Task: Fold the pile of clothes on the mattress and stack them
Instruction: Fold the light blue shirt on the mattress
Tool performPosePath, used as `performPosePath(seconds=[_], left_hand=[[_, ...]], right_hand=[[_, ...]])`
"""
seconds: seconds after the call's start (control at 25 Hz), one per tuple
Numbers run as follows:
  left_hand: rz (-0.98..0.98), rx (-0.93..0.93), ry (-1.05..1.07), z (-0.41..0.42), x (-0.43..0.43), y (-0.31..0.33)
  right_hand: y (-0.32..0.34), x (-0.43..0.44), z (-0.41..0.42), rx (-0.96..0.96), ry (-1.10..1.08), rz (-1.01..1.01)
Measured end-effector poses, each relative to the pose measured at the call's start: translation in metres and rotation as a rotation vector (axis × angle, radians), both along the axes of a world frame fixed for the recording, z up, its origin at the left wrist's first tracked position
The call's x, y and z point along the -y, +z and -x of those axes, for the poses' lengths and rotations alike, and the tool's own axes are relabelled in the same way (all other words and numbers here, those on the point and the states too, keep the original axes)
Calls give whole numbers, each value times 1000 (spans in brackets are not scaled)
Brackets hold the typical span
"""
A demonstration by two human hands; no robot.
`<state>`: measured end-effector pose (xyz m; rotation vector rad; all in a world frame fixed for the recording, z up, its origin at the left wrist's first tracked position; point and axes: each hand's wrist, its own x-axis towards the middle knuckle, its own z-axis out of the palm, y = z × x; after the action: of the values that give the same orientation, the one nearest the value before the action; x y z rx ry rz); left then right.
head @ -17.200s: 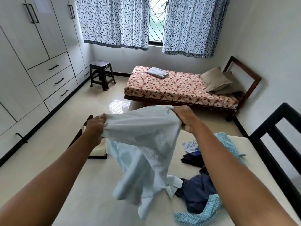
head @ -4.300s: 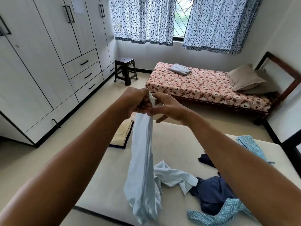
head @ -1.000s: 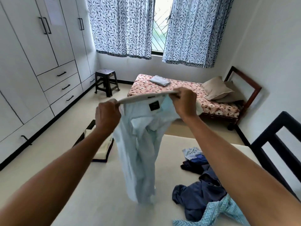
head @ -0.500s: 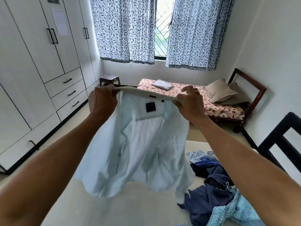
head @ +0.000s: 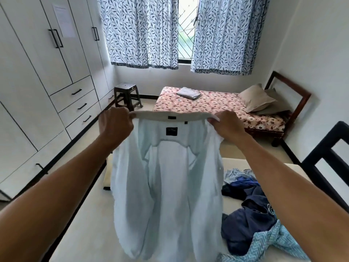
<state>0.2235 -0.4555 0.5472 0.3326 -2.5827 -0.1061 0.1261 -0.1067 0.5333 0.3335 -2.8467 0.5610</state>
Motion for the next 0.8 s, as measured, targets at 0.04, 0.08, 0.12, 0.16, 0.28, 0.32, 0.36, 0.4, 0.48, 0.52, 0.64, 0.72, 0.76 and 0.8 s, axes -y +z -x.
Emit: performPosePath(seconds=[0.04, 0.08, 0.12, 0.16, 0.28, 0.32, 0.36, 0.4, 0.48, 0.52, 0.64, 0.72, 0.76, 0.8], left_hand=[[-25, 62, 7, 1, -5, 3], [-86, 128, -8, 3, -10, 11], [-205, 199, -56, 5, -15, 20], [-369, 264, -132, 8, -20, 32], [-924, 285, -443, 2, -37, 70], [-1067, 206, -542, -2, -44, 79], [-1191, 125, -620, -4, -51, 85], [-1301, 78, -668, -5, -54, 88], [-1451, 152, -751, -10, -54, 85], [-1476, 234, -806, -12, -50, 79], [-1283, 278, -879, -16, -38, 63], [-1042, 146, -772, -13, -38, 60], [-924, 98, -699, -13, -40, 62], [-787, 62, -624, -13, -39, 66]], right_hand=[[6, 4, 1, 87, -22, 116], [15, 9, -1, 180, -21, 230], [27, 14, -8, 258, -2, 357], [43, 17, -16, 290, 33, 499], [82, 29, -39, 299, 294, 1012], [87, 32, -41, 273, 351, 1148], [85, 34, -39, 254, 364, 1220], [81, 37, -39, 245, 346, 1226], [70, 36, -38, 311, 313, 1182], [66, 31, -38, 391, 345, 1198], [64, 18, -36, 555, 593, 1156], [67, 18, -34, 493, 642, 983], [71, 22, -35, 452, 627, 888], [76, 26, -36, 411, 621, 797]])
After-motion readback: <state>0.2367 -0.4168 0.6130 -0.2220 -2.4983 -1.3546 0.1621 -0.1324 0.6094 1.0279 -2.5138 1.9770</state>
